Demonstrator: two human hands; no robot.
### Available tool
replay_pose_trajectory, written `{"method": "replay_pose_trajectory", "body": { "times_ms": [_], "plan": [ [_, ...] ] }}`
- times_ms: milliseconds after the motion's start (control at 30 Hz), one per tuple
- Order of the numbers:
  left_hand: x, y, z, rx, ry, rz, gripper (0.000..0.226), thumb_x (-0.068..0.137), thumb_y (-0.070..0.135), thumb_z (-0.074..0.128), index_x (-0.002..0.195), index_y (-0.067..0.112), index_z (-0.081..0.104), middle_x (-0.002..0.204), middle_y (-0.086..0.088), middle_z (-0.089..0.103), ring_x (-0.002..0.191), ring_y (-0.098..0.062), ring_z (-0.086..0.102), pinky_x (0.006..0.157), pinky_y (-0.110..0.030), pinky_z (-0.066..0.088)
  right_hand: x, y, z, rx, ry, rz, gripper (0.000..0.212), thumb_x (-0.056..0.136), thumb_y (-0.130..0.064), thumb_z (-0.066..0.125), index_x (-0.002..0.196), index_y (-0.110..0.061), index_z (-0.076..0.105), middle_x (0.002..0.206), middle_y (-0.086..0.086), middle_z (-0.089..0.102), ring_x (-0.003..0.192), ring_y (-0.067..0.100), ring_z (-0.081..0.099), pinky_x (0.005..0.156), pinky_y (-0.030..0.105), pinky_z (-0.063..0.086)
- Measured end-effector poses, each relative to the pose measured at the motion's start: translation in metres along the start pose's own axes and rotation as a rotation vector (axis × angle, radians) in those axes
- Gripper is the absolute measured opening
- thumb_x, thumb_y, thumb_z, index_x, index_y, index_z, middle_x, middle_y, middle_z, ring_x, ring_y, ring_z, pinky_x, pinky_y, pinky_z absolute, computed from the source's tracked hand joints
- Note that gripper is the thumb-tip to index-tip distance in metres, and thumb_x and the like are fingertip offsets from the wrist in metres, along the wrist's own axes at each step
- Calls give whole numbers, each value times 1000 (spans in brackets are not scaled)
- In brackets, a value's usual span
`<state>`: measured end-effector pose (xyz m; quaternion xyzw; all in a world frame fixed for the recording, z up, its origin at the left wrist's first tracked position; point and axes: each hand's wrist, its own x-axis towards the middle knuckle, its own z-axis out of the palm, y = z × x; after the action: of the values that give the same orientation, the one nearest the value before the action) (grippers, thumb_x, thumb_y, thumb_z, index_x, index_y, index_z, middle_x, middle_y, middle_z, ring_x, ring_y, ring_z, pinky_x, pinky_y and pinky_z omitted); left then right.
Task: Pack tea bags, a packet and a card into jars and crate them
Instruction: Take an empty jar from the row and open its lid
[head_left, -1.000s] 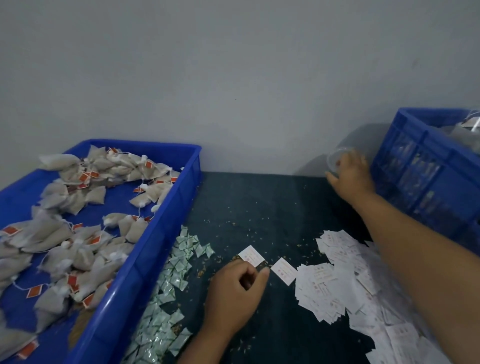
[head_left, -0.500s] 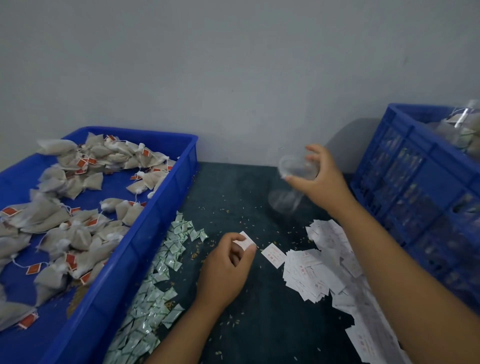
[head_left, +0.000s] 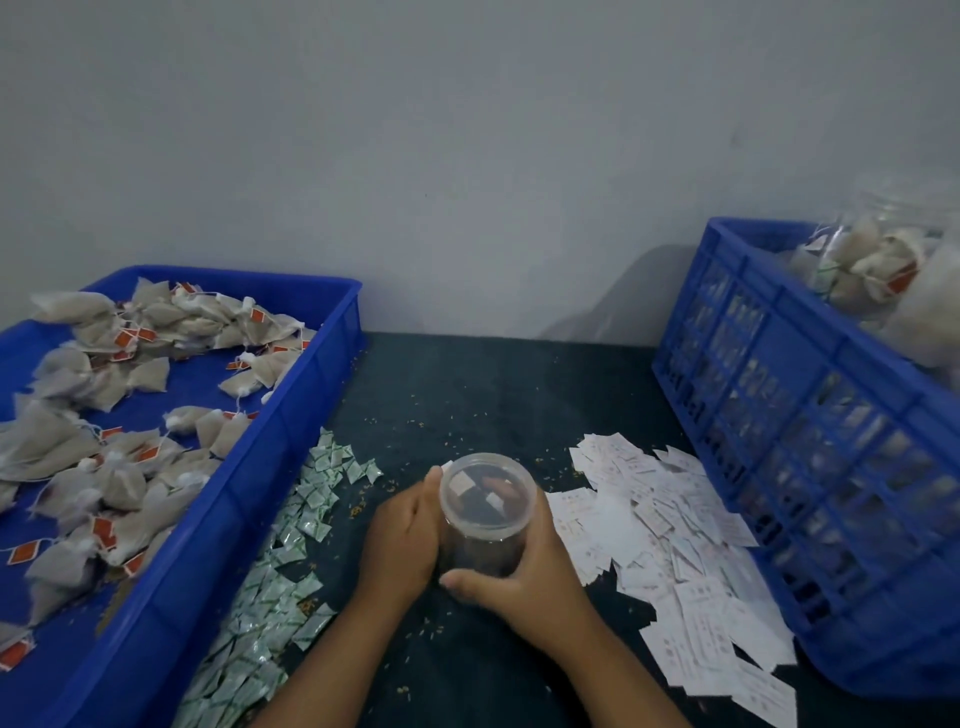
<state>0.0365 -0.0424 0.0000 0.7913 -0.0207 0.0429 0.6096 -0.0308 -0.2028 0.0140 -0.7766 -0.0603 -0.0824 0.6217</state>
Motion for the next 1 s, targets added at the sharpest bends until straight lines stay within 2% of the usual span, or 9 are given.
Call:
{"method": "replay_pose_trajectory", "body": {
  "times_ms": [200,300,400,467,533,633,700,867,1000],
  "plan": [
    [-7,30,-3,-79,126,82,17,104,38,57,94,36,71,92,11,75,83,-5,70,77,-41,56,-2,7,-10,38,68,-51,89,67,-39,103,142,-52,56,144,-14,67,137,12,63,112,38,55],
    [-13,70,-22,-165,92,227,22,92,53,58,110,44,67,114,16,71,106,-5,68,91,-41,58,-3,4,-12,55,64,-82,94,70,-33,101,148,-53,50,147,-16,63,138,11,61,104,27,57],
    [-24,108,-41,276,-313,532,60,83,64,72,139,52,53,151,23,48,142,-2,44,106,-24,41,-3,7,-11,54,5,-133,94,80,-24,98,157,-33,46,147,-2,65,135,23,66,103,31,59],
    [-30,121,-43,588,-458,644,71,79,72,73,142,55,47,149,33,41,141,7,37,103,-14,34,-4,11,-10,25,-27,-119,93,79,-22,97,156,-31,45,144,-2,66,131,24,69,101,38,62],
    [-40,123,-36,684,-454,656,60,81,69,69,137,52,52,132,34,48,125,7,46,98,-12,39,-4,14,-7,-30,-25,-78,84,77,-22,95,147,-36,51,138,-7,68,126,19,71,99,39,63],
    [-57,116,-21,730,-309,624,53,84,71,59,131,47,54,127,29,47,116,5,47,95,-17,45,-2,15,-4,-91,-3,-21,60,81,-35,89,134,-30,62,127,-9,71,118,18,73,96,47,62],
    [-65,109,-13,754,-213,587,51,86,72,56,129,45,54,127,26,48,114,4,47,90,-19,47,-3,13,-5,-187,24,-65,55,84,-44,85,133,-34,62,126,-16,69,115,11,71,93,37,61],
    [-68,106,-8,819,-5,290,53,88,79,25,125,46,46,116,17,59,101,-10,63,81,-33,53,-7,4,-1,-459,160,-254,68,70,-57,82,132,-39,60,127,-27,65,116,-11,58,95,3,40],
    [-51,114,-16,768,-111,-63,63,87,84,21,115,34,48,114,-1,70,97,-24,64,82,-39,47,-4,4,4,-581,277,-430,79,67,-61,84,135,-24,64,130,-14,65,119,6,61,101,5,37]
  ]
}}
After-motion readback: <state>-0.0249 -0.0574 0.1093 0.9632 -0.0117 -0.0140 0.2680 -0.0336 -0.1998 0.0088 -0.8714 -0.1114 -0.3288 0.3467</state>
